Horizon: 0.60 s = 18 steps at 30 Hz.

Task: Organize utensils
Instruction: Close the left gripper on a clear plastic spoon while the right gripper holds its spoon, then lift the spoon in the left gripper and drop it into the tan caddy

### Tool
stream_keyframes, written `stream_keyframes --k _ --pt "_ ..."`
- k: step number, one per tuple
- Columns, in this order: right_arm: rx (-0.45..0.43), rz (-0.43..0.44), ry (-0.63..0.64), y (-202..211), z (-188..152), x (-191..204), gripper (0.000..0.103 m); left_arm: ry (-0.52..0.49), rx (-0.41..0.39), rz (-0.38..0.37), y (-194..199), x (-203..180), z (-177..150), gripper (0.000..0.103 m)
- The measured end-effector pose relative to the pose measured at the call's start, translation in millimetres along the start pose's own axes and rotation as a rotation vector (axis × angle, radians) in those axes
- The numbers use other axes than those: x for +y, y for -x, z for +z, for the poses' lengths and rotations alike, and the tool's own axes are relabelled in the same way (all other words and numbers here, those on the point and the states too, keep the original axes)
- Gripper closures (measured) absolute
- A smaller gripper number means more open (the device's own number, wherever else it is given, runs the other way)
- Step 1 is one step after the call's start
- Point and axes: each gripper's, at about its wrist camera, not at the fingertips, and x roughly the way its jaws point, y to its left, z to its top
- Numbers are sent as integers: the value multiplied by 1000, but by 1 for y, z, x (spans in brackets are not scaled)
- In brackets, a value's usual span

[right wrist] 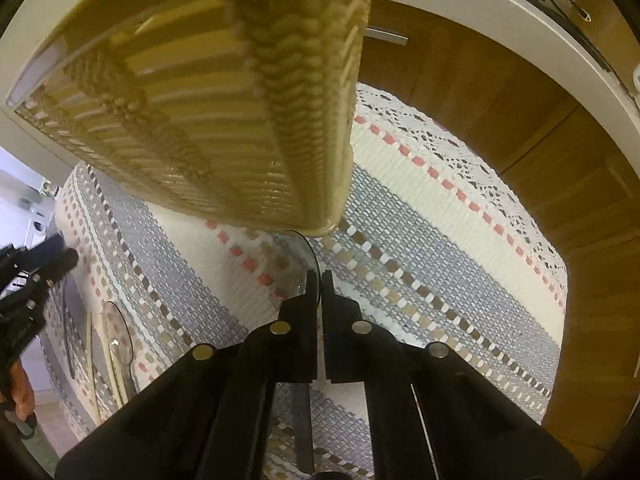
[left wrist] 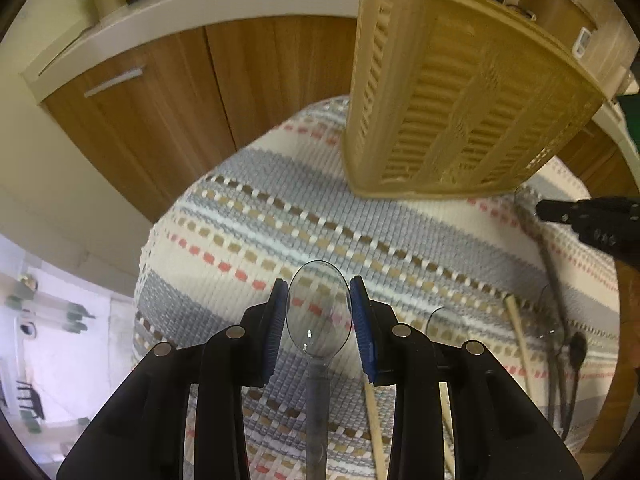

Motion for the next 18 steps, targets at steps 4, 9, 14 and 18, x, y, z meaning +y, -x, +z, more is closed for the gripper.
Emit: stream_keyframes --k 4,9,14,18 --pt "22 45 -42 -3 2 -15 93 -3 1 -17 -2 -1 4 73" --pt "-51 80 -61 15 2 -20 45 6 -4 -36 -7 3 3 73" --pt "-8 38 1 4 -1 5 55 8 -17 -47 -6 1 6 73" --pt "4 -46 54 -3 -3 23 72 15 -31 -47 -4 4 8 73"
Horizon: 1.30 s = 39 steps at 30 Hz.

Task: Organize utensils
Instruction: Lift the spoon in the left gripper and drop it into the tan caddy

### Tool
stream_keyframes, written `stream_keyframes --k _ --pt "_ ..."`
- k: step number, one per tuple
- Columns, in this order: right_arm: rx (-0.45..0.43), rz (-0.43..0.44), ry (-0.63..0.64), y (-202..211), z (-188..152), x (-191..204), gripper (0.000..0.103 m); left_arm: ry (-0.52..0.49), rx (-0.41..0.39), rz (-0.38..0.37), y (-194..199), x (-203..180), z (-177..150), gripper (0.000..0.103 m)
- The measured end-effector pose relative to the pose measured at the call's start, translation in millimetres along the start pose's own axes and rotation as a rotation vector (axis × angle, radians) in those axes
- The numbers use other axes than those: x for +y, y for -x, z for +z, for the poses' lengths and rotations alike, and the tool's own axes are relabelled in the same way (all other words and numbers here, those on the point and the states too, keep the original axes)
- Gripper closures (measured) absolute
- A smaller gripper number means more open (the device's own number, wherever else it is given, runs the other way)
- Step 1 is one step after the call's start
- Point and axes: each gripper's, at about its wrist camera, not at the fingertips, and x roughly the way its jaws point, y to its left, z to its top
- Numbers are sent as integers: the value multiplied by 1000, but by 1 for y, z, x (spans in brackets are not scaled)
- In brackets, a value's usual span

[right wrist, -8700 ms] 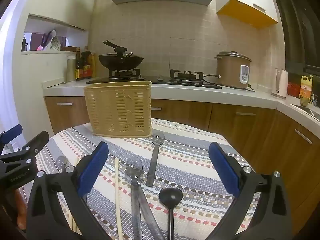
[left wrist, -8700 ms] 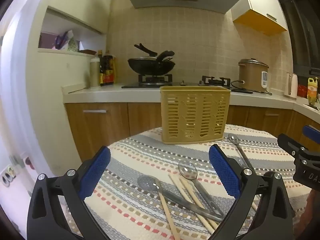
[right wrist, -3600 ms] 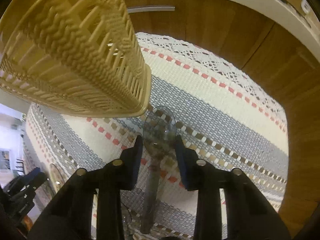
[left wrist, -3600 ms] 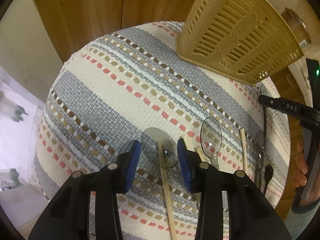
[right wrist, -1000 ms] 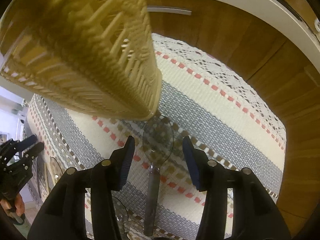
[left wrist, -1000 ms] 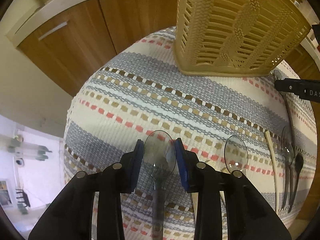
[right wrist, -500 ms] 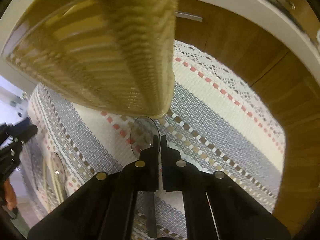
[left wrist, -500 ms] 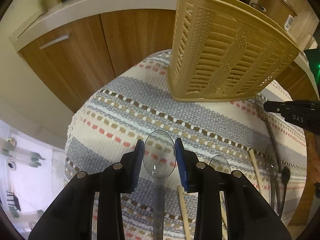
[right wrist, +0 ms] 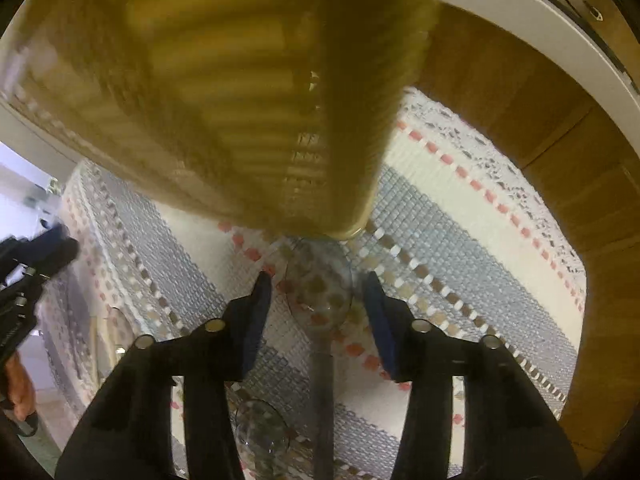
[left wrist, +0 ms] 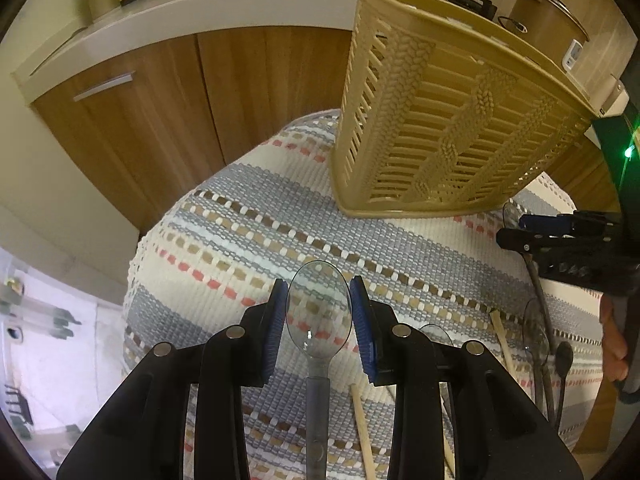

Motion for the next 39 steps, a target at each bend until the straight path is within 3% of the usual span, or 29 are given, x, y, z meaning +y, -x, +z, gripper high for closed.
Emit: stream_keyframes --k 5,9,15,19,22,26,30,32,39 --pt "-27 -15 23 12 -8 21 74 13 -51 -10 15 1 0 73" --pt "-121 98 4 55 -36 9 74 17 -152 -28 49 -1 2 73" --pt "-381 226 -18 149 -60 -10 73 5 -368 -72 126 -10 17 73" --pt "-576 276 -48 199 -45 -19 73 8 -514 -75 166 -21 40 73" --pt "-725 256 -80 223 -32 -27 73 8 -620 -56 181 -31 62 73" --pt "-858 288 -142 231 10 -40 73 27 -715 -53 177 -39 87 73" --pt "-963 245 -184 226 39 -45 73 53 -837 -122 168 -34 106 73" --pt "-1003 180 -195 218 45 -48 73 78 -869 -140 160 -27 112 73" --pt "-1009 135 -239 162 60 -57 73 126 -851 -185 121 -10 124 73"
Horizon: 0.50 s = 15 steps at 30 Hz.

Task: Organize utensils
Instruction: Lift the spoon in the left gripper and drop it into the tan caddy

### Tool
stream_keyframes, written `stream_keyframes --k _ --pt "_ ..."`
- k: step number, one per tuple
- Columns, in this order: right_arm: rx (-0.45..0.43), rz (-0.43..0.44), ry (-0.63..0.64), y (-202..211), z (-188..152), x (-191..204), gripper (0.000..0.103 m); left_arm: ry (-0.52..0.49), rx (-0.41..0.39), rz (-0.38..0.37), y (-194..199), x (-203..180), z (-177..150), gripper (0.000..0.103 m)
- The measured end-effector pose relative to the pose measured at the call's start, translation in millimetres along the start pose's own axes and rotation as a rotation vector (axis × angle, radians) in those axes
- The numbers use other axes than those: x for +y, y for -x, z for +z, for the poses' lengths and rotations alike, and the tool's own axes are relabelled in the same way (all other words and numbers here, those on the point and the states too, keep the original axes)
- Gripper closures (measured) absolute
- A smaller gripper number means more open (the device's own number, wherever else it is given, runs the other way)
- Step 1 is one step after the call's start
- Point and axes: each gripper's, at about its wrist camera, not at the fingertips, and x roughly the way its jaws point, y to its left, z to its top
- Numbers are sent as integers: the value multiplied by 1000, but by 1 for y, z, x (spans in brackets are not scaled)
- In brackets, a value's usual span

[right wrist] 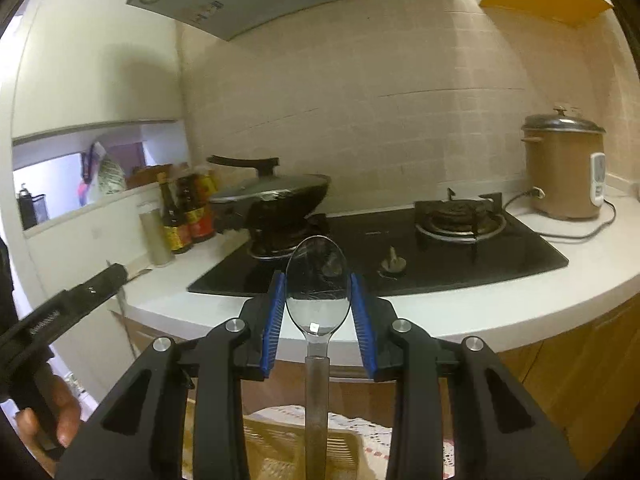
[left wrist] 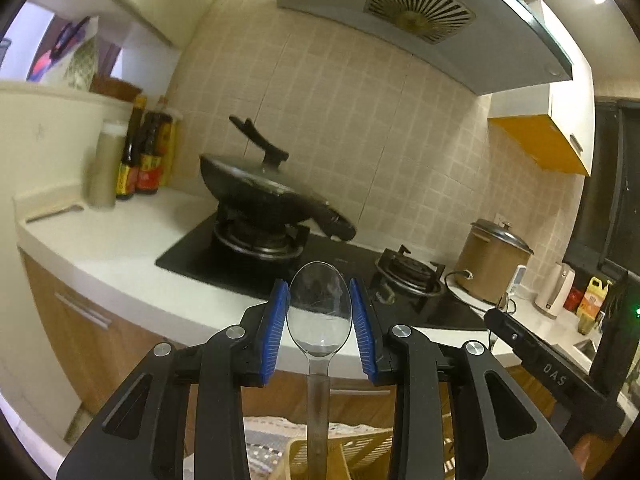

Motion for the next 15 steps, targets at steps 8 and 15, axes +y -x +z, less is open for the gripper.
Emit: stream_keyframes --k 8,15 --pt "6 -7 34 -4 -29 -2 73 -14 45 -20 -13 6 -29 72" --pt "40 -7 66 4 -46 7 73 -26 109 -24 -10 9 -45 64"
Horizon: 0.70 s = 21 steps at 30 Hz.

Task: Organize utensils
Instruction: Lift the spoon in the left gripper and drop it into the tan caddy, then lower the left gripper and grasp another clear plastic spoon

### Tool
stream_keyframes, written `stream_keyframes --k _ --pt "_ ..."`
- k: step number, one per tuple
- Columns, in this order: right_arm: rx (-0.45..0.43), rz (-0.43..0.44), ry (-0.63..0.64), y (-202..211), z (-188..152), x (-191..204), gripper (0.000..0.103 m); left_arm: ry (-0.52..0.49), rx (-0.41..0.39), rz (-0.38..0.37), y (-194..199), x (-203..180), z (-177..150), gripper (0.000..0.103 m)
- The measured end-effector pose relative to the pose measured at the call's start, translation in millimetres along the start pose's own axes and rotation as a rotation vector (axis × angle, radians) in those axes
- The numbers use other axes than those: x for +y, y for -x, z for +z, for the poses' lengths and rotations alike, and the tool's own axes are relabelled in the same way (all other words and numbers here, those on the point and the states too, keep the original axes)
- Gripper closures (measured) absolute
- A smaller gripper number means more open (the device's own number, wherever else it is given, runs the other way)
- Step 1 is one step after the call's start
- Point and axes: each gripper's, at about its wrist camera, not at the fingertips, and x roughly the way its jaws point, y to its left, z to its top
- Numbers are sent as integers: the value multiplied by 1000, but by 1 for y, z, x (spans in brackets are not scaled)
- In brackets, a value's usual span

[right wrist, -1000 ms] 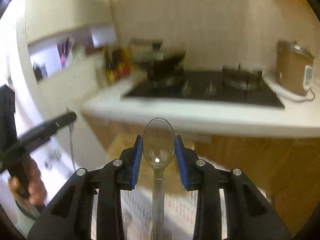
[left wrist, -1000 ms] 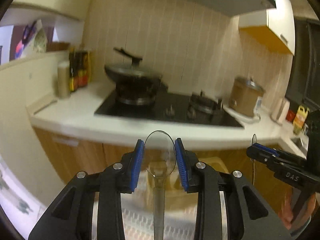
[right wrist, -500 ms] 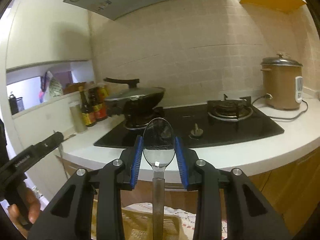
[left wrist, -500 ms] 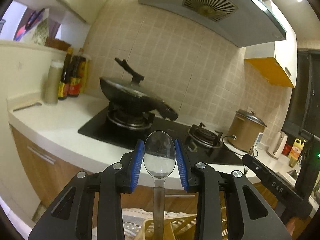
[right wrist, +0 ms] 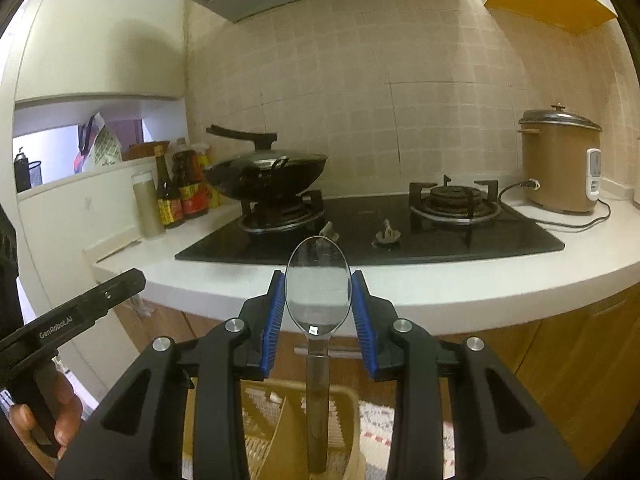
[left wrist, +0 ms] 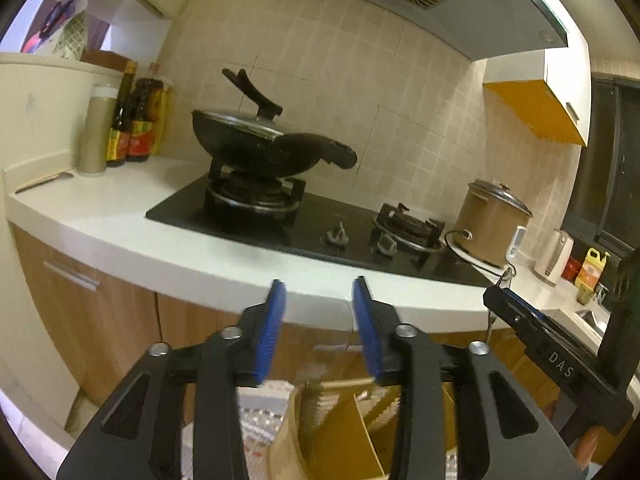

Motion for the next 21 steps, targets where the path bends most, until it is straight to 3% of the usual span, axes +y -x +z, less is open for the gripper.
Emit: stream_keyframes --k 2,5,14,21 --pt "22 13 0 4 -3 0 72 3 16 -6 5 2 -2 63" --pt "44 23 -13 11 -5 -1 59 9 45 -16 12 4 -4 60" --pt "147 45 -63 48 -8 -13 59 44 180 1 48 11 -18 57" --pt "347 50 -69 67 -22 -16 59 19 356 73 74 10 -37 57"
